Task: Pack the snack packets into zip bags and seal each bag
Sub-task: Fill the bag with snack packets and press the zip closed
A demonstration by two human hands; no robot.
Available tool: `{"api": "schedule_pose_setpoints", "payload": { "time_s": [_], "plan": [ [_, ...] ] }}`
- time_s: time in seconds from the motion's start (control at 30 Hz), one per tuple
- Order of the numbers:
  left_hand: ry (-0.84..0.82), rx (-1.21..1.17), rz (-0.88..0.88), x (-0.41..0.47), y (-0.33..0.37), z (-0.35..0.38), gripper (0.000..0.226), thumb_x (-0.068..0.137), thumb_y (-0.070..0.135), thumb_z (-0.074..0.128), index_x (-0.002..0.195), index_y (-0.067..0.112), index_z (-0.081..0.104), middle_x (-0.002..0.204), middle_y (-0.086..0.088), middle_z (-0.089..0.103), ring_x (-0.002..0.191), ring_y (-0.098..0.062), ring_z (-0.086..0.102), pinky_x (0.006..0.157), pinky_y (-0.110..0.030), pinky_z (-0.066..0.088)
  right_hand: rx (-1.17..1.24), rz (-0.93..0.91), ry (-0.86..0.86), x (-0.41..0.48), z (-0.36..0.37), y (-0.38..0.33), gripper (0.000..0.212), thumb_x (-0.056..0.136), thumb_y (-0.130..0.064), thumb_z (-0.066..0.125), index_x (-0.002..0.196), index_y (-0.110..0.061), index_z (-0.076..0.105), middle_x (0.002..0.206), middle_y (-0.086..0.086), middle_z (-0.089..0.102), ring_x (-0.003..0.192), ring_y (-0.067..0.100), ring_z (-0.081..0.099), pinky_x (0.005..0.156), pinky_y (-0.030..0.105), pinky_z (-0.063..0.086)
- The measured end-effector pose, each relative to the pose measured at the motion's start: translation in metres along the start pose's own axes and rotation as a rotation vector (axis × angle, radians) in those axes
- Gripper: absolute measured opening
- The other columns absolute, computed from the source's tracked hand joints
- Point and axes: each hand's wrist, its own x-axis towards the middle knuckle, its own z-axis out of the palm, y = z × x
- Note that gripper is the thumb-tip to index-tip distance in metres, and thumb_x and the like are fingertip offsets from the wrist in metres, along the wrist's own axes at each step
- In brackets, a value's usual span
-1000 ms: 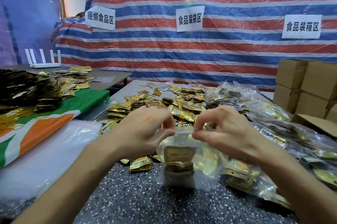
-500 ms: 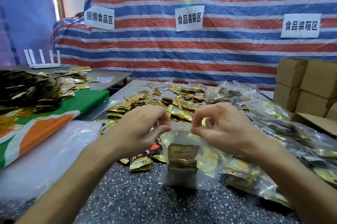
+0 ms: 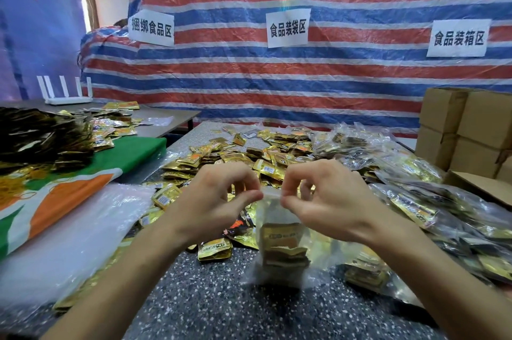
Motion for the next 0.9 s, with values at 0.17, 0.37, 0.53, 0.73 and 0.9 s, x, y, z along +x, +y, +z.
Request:
{"api": "schedule_pose_setpoints", "payload": {
  "time_s": [0.17, 0.37, 0.53, 0.73, 0.9],
  "plan": [
    [-0.024, -0.009, 0.070, 0.000, 0.003, 0.006, 0.005, 0.082, 0.010, 0.065, 0.082, 0.015, 0.066, 0.077, 0.011, 0.061, 0.072, -0.010, 0.057, 0.060, -0.036, 0.047, 0.014, -0.064, -0.011, 0.004, 0.008, -0.006, 0.008, 0.084, -0.046, 0.067, 0.084, -0.038, 0.069, 0.066, -0.033, 0.056, 0.067, 0.001, 0.052, 0.063, 0.030, 0.043],
    [-0.138, -0.008, 0.030, -0.001, -0.003, 0.007, 0.017, 0.090, 0.041, 0.054, 0.089, 0.026, 0.062, 0.081, 0.014, 0.061, 0.075, -0.009, 0.056, 0.063, -0.029, 0.046, -0.034, -0.107, -0.067, 0.005, 0.010, -0.001, 0.004, 0.091, -0.038, 0.067, 0.090, -0.036, 0.070, 0.064, -0.023, 0.050, 0.071, 0.008, 0.051, 0.064, 0.033, 0.041],
    [-0.191, -0.085, 0.000, 0.005, -0.003, 0.006, 0.007, 0.095, 0.039, 0.060, 0.089, 0.033, 0.062, 0.078, 0.015, 0.061, 0.069, -0.007, 0.057, 0.060, -0.026, 0.046, 0.014, -0.121, -0.027, 0.003, 0.007, 0.005, 0.008, 0.090, -0.039, 0.070, 0.089, -0.033, 0.074, 0.062, -0.023, 0.050, 0.068, 0.009, 0.052, 0.068, 0.039, 0.051],
    [0.012, -0.218, -0.017, 0.002, -0.001, 0.020, 0.014, 0.091, 0.015, 0.058, 0.078, 0.010, 0.060, 0.070, 0.008, 0.053, 0.068, -0.010, 0.048, 0.062, -0.022, 0.037, 0.094, -0.060, -0.091, 0.006, -0.002, 0.012, 0.008, 0.089, -0.040, 0.073, 0.088, -0.033, 0.077, 0.076, -0.017, 0.069, 0.075, 0.004, 0.061, 0.074, 0.043, 0.055],
    [0.140, -0.150, 0.038, 0.005, -0.003, 0.022, 0.012, 0.087, 0.007, 0.061, 0.076, 0.004, 0.061, 0.070, 0.000, 0.056, 0.068, -0.015, 0.050, 0.061, -0.026, 0.039, 0.136, 0.028, -0.139, -0.004, -0.016, 0.033, 0.010, 0.090, -0.034, 0.074, 0.085, -0.026, 0.078, 0.080, -0.013, 0.073, 0.077, 0.003, 0.063, 0.077, 0.043, 0.056]
  ]
}}
